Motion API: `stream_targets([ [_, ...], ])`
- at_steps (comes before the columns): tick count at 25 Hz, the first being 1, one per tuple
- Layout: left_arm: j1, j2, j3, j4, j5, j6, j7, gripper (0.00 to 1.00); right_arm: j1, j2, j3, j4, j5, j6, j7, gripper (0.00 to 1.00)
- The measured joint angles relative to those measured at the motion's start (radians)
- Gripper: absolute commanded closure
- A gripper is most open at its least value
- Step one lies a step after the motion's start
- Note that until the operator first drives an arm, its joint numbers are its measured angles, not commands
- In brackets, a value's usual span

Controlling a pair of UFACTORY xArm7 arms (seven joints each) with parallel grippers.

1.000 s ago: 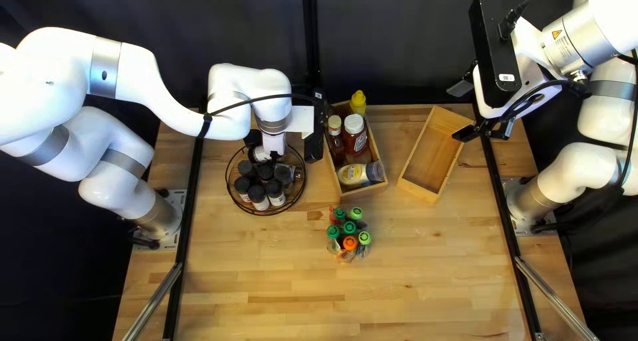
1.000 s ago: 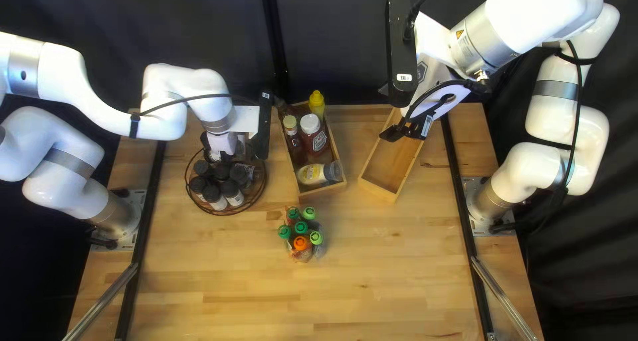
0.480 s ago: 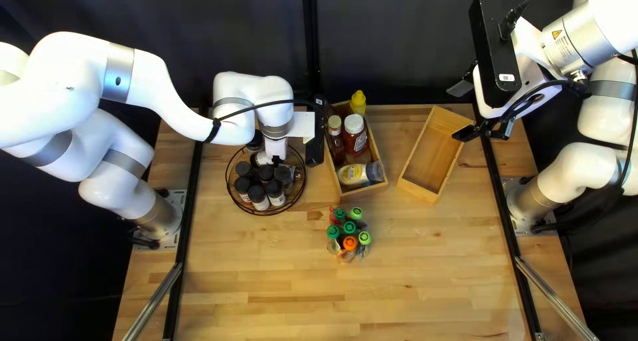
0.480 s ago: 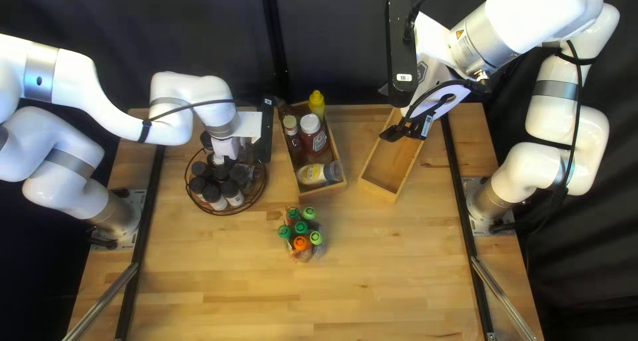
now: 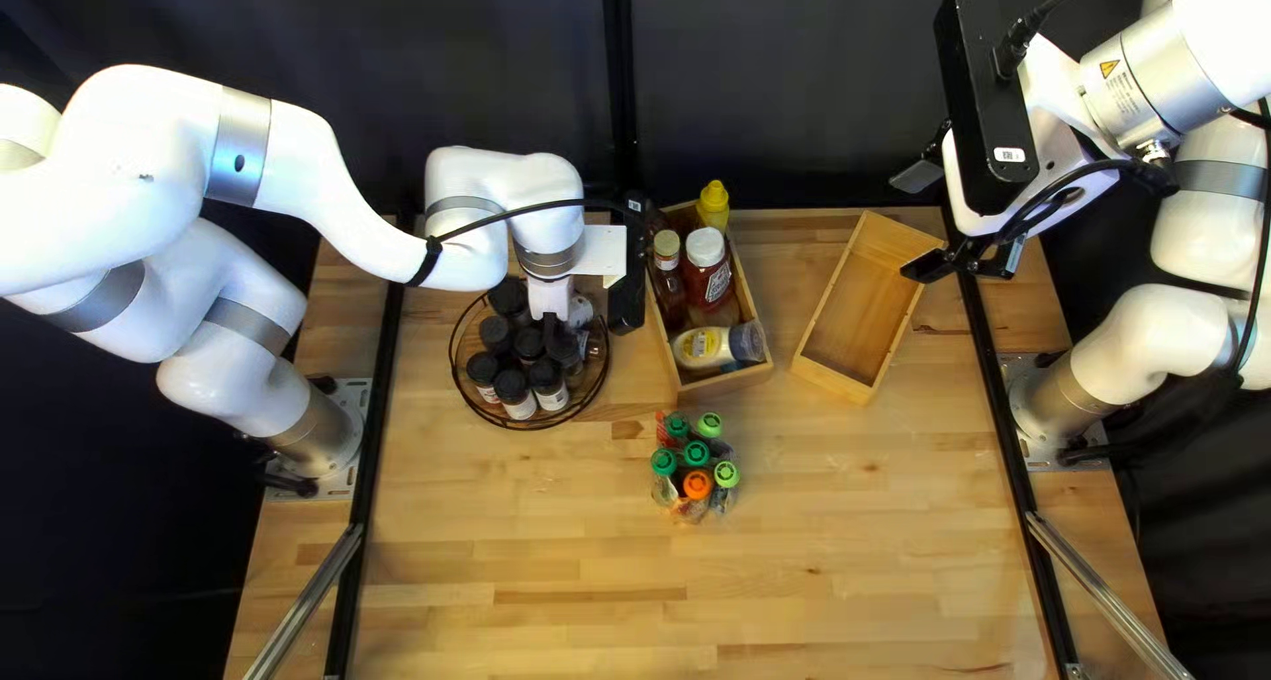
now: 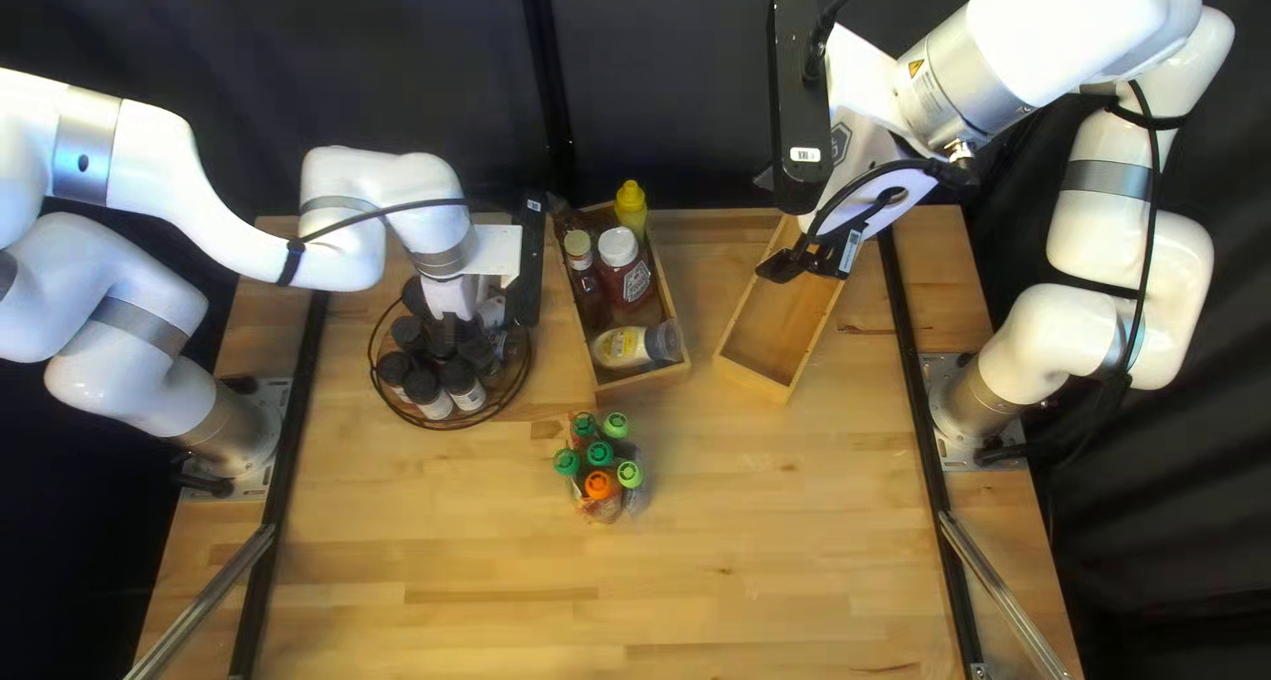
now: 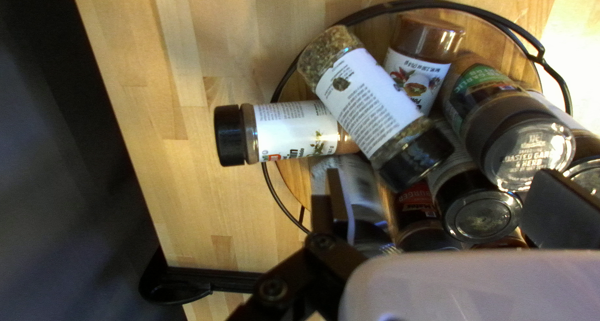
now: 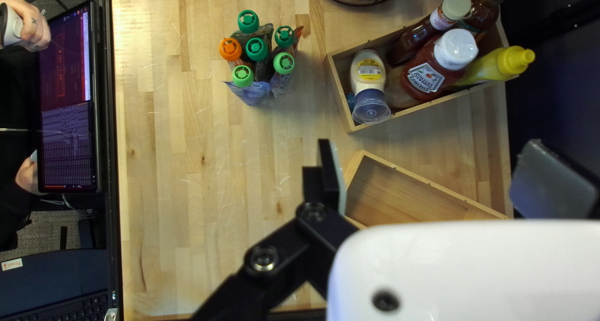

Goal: Separate condiments, baby food and spices and place it in 3 different racks/containers

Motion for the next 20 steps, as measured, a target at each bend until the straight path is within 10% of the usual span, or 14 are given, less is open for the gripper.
stream_targets([
  [5, -0.006, -0.011, -0.011, 0.013, 0.000, 0.023, -0.005, 0.00, 0.000, 0.000, 0.000, 0.000, 0.000, 0.000, 0.000, 0.00],
  [20, -0.095, -0.120, -0.146, 0.262, -0.142, 0.318, -0.132, 0.00, 0.000, 0.000, 0.000, 0.000, 0.000, 0.000, 0.000, 0.00],
])
